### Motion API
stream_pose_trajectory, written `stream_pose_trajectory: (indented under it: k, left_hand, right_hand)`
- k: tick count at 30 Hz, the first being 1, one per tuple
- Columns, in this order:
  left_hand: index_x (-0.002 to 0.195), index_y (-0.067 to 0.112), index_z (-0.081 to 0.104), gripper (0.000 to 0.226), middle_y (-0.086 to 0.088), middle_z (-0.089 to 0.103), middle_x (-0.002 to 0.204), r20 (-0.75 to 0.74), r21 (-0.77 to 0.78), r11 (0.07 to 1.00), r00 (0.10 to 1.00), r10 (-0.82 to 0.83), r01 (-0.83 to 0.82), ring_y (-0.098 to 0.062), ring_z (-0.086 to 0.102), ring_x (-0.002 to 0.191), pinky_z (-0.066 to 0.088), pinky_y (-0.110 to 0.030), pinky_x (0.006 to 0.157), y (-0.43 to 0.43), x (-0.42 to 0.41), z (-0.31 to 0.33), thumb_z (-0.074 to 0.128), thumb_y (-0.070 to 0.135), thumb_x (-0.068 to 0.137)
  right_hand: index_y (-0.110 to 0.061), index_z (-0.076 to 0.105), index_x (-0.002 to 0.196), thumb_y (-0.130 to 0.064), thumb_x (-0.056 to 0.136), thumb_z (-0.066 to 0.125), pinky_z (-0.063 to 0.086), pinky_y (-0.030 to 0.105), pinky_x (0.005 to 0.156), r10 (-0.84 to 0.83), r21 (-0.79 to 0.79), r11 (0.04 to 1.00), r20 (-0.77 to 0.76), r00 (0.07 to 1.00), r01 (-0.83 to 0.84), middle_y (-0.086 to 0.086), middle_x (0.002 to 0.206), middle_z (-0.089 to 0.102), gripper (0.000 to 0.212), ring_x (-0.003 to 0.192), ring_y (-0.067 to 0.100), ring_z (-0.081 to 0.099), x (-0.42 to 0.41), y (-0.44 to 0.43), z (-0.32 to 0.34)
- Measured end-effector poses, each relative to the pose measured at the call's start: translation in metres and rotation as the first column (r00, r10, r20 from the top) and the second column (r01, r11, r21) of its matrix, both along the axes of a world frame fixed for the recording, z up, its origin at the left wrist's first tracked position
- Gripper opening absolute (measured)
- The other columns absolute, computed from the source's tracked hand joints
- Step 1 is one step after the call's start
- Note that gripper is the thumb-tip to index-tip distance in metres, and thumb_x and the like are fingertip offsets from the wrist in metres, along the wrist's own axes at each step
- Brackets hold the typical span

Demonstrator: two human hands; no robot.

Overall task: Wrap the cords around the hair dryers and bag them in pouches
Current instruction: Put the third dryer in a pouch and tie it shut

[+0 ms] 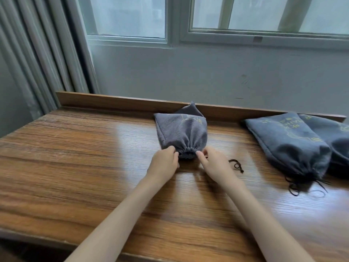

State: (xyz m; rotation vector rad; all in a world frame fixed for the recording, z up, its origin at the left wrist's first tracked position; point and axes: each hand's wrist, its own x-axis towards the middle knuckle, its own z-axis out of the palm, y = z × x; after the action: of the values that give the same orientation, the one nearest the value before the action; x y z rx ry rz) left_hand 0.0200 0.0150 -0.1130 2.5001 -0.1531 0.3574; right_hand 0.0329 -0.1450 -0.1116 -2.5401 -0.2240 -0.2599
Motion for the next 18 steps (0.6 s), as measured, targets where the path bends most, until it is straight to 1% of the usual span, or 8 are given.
stream_pose_trajectory:
  k: [2,4,5,7,9,11,16,18]
  left_hand:
    - [0.064,0.014,0.043,0.031,-0.015,0.066,0.079,-0.098,-0.137,0.990,0.995,0.012,-0.026,-0.032,0.058,0.075,0.044,-0.035,0.072,-0.001,0.005,0.001,0.042,0.014,0.095]
    - [0.064,0.013,0.052,0.031,-0.004,0.056,0.060,-0.264,-0.371,0.923,0.965,0.000,-0.101,-0.020,0.047,0.048,0.037,-0.027,0.056,-0.001,0.008,0.004,0.044,0.013,0.093]
    - [0.064,0.012,0.054,0.030,0.001,0.043,0.049,-0.353,-0.517,0.842,0.935,-0.042,-0.157,-0.013,0.036,0.037,0.032,-0.022,0.048,-0.001,0.008,0.006,0.044,0.012,0.092]
    - [0.067,0.008,0.052,0.028,0.008,0.026,0.039,-0.444,-0.713,0.650,0.886,-0.131,-0.262,-0.004,0.020,0.028,0.017,-0.014,0.035,0.001,0.006,0.010,0.044,0.011,0.094]
    - [0.070,0.006,0.050,0.029,0.011,0.023,0.034,-0.455,-0.799,0.510,0.875,-0.164,-0.320,0.000,0.017,0.026,0.011,-0.013,0.028,0.005,0.006,0.012,0.042,0.012,0.097]
    - [0.069,0.006,0.047,0.031,0.012,0.022,0.031,-0.455,-0.845,0.397,0.871,-0.185,-0.358,0.000,0.016,0.024,0.010,-0.012,0.027,0.008,0.006,0.016,0.040,0.014,0.099]
    - [0.068,0.007,0.044,0.032,0.012,0.021,0.032,-0.474,-0.859,0.332,0.852,-0.224,-0.390,0.000,0.015,0.024,0.009,-0.011,0.025,0.014,0.008,0.016,0.039,0.015,0.099]
    - [0.070,0.007,0.045,0.030,0.011,0.023,0.035,-0.463,-0.882,0.258,0.832,-0.306,-0.396,-0.001,0.018,0.025,0.012,-0.011,0.025,0.015,0.009,0.017,0.039,0.015,0.099]
  right_hand:
    - [-0.015,0.048,0.071,-0.034,0.094,0.048,0.033,0.033,0.064,-0.004,-0.035,0.999,0.002,1.000,0.004,0.006,0.074,0.059,0.030,0.082,0.029,0.057,0.001,0.001,0.000]
    - [-0.019,0.046,0.062,-0.035,0.093,0.051,0.033,0.033,0.061,0.000,-0.002,1.000,0.006,1.000,0.000,-0.001,0.064,0.052,0.035,0.074,0.024,0.054,0.002,-0.001,0.000]
    - [-0.021,0.045,0.059,-0.035,0.092,0.052,0.033,0.032,0.060,0.007,0.021,1.000,0.006,1.000,-0.007,-0.004,0.061,0.050,0.036,0.071,0.021,0.051,0.003,-0.003,0.000]
    - [-0.022,0.049,0.061,-0.030,0.091,0.055,0.034,0.032,0.061,0.032,0.103,0.994,-0.005,0.999,-0.031,-0.008,0.056,0.047,0.031,0.065,0.016,0.049,0.005,-0.008,0.000]
    - [-0.022,0.056,0.067,-0.026,0.091,0.056,0.035,0.032,0.061,0.059,0.188,0.981,-0.008,0.998,-0.056,-0.010,0.053,0.047,0.024,0.057,0.009,0.046,0.006,-0.013,-0.001]
    - [-0.022,0.061,0.071,-0.026,0.091,0.056,0.038,0.033,0.062,0.069,0.207,0.976,0.015,0.998,-0.071,-0.009,0.052,0.047,0.021,0.055,0.006,0.044,0.007,-0.018,-0.003]
    - [-0.023,0.060,0.067,-0.023,0.090,0.058,0.034,0.033,0.060,0.067,0.255,0.964,0.045,0.997,-0.076,-0.007,0.048,0.042,0.023,0.052,0.007,0.040,0.009,-0.025,-0.005]
    - [-0.026,0.056,0.062,-0.021,0.090,0.058,0.032,0.032,0.061,0.067,0.286,0.955,0.041,0.997,-0.076,-0.008,0.048,0.041,0.028,0.052,0.004,0.039,0.008,-0.023,-0.009]
